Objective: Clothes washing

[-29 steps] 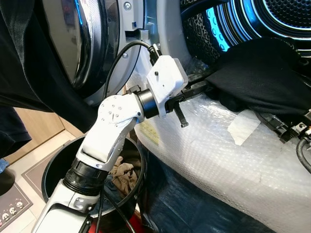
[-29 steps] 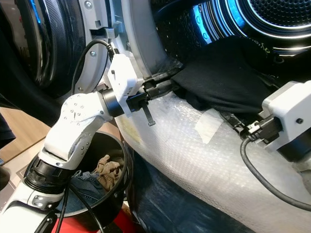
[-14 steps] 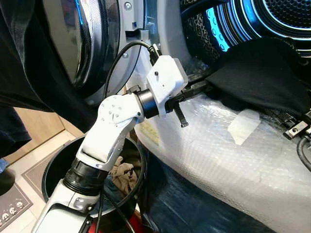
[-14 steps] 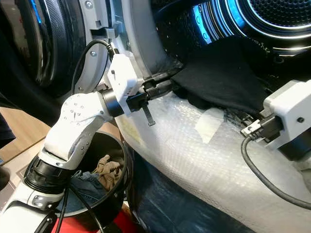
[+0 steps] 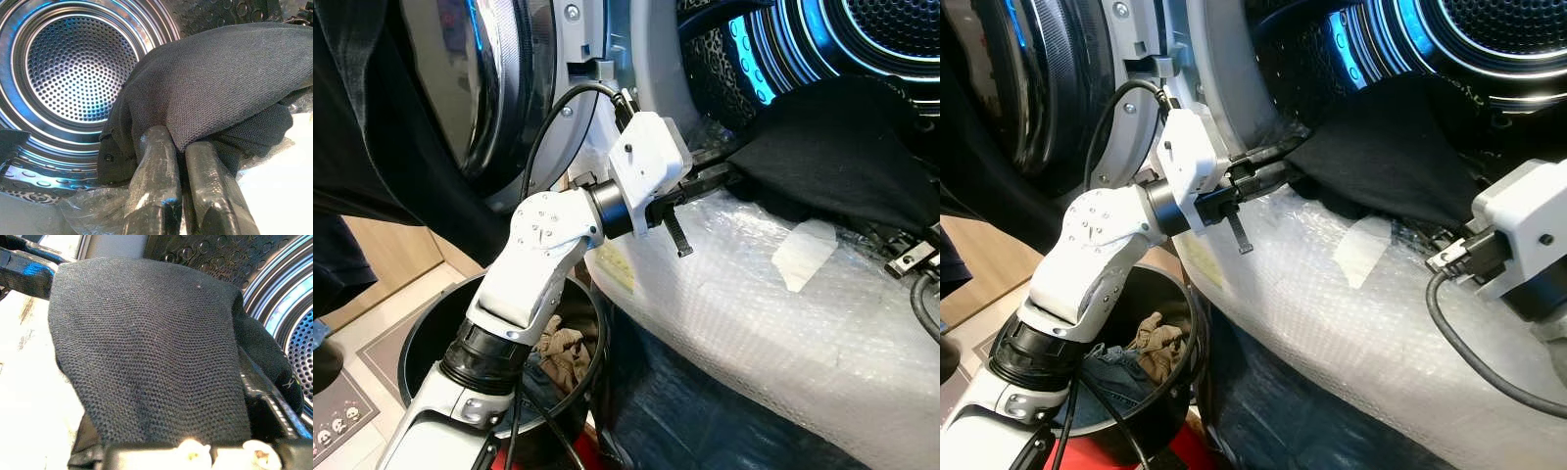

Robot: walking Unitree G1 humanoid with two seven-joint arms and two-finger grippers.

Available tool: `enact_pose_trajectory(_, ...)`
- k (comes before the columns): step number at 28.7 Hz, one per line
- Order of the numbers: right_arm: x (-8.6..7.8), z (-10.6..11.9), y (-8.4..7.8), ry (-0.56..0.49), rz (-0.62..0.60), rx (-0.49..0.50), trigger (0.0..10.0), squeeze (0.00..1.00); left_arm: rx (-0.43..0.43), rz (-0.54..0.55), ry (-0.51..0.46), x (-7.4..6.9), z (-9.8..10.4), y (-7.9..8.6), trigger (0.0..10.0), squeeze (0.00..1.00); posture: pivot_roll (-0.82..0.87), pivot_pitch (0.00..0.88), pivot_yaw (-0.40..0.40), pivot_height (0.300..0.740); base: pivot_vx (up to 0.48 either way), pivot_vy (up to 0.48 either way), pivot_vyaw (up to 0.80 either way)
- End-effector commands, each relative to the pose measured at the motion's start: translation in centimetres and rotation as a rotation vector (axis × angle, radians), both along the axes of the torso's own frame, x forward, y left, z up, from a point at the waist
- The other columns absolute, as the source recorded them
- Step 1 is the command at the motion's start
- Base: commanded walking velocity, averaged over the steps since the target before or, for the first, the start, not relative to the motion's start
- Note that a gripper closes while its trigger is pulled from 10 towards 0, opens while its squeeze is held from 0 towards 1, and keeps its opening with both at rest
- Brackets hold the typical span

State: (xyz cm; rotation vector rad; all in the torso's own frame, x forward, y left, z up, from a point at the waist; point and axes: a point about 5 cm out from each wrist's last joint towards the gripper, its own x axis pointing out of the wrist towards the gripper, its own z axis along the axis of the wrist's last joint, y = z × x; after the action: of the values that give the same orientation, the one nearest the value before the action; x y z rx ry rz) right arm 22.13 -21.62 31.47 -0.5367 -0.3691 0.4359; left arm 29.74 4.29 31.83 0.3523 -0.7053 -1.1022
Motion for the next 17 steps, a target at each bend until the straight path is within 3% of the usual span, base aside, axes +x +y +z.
enact_pose_trajectory(1,-0.1,0.52,-0.49,-0.024,-0.026,-0.002,10.0,1.0,0.003,-0.005,-0.04,-0.27,0.84,-0.05,0.0,0.0,-0.08,0.089,0.006,0.74,0.0,0.0,0.0)
enact_pose_trajectory(17,-0.51,-0.36,0.26,0.03,0.04,-0.026,10.0,1.0,0.009,-0.002,-0.038,-0.17,0.66,-0.11,0.0,0.0,-0.08,0.091,0.005,0.74,0.0,0.0,0.0)
